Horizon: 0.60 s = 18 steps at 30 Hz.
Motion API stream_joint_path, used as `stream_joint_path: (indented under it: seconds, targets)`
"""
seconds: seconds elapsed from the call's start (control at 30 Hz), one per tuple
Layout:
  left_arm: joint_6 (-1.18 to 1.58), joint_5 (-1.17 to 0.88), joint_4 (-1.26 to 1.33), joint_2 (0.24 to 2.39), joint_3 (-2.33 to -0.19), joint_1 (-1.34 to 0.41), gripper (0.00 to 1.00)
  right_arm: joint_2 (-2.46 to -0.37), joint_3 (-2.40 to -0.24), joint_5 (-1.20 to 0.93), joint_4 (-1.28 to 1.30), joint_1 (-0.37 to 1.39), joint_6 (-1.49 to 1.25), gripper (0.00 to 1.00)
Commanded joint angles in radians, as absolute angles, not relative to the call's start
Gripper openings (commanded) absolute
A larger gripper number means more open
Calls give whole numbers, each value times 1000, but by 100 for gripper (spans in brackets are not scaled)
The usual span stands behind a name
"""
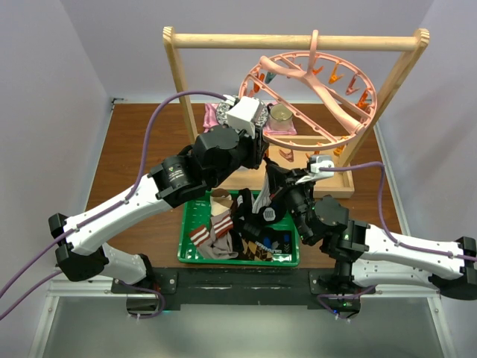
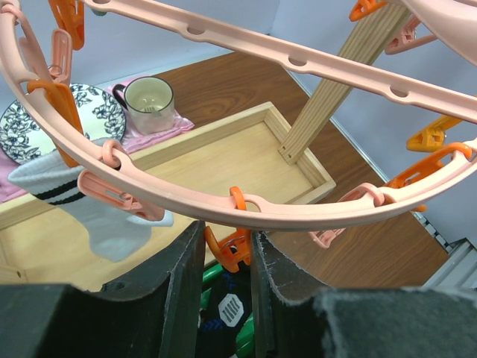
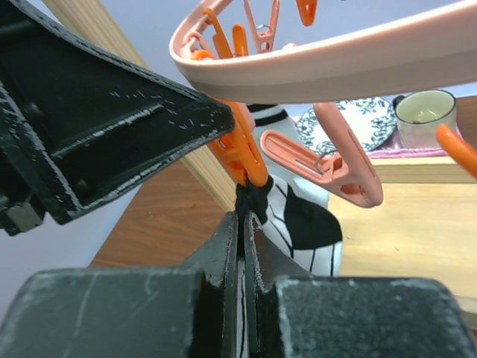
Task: Clip the socks to the hanger
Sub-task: Clamp the sock onto the hanger.
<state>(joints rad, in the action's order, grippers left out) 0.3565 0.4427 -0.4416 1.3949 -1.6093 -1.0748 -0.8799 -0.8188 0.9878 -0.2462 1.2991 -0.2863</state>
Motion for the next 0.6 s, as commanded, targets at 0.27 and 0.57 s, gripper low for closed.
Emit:
stream_joint_path:
  seconds: [0.27, 0.57]
  targets:
    - [364, 437, -383, 1373, -1606, -1077, 0, -908, -879, 951, -325, 1295, -272, 0]
    - [357, 443, -382, 1370, -1594, -1077, 11, -919, -884, 946, -336, 1295, -270, 0]
